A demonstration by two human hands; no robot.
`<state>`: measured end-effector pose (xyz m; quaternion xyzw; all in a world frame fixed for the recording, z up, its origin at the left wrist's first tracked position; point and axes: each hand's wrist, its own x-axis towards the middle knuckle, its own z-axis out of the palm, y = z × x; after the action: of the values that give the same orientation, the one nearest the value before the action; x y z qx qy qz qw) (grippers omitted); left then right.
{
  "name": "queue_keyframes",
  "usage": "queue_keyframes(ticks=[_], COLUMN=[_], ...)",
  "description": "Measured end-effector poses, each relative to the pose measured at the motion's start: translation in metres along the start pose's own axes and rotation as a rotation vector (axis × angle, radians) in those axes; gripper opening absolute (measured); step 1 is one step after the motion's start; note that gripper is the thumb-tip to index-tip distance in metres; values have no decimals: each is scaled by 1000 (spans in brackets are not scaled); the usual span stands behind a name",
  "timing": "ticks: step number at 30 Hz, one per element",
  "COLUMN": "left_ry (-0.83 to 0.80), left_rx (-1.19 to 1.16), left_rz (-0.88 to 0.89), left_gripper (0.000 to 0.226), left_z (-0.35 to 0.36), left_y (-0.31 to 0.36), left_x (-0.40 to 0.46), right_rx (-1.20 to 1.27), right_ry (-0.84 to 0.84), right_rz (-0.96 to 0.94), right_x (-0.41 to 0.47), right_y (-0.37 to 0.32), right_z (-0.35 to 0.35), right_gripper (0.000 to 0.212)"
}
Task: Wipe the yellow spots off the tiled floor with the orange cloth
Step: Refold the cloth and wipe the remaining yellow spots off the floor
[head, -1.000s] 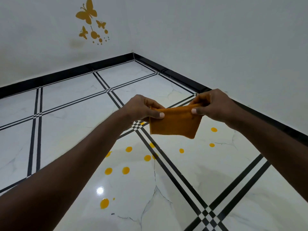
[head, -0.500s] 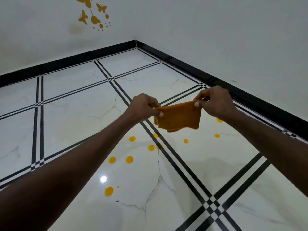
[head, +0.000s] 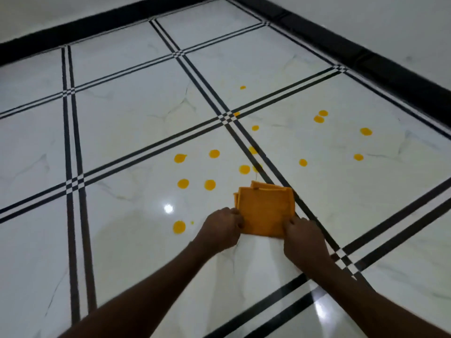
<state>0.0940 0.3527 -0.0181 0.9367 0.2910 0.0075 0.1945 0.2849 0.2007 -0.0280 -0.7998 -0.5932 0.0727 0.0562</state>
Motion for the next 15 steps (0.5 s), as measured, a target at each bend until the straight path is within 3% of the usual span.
queue_keyframes(ticks=[4,7,9,12,13,15], left_ry=[139,300,349,248,172,57], left_rx=[-129,-141,-23,189,208,183], left_rz=[-141,-298,-384,-531,-608,-710], left_gripper=[30,34,46,74,82,96], left_z=[-24,-36,-41,-36,-31,-24], left_y=[-23,-66,-103,-157,-171,-190], left_x=[16,20,7,-27,-40,-61], right_rx=[-87,-126,-111,-9,-1,24], right_ry=[162,24,-41,41,35,20], right_rz=[28,-68,-57,138,141,-25], right_x=[46,70,66,44,38,35], right_y=[-6,-17,-29,-59,-74,-107], right_z=[-10,17,42,56,55,63], right_gripper=[11,58,72,79,82,84])
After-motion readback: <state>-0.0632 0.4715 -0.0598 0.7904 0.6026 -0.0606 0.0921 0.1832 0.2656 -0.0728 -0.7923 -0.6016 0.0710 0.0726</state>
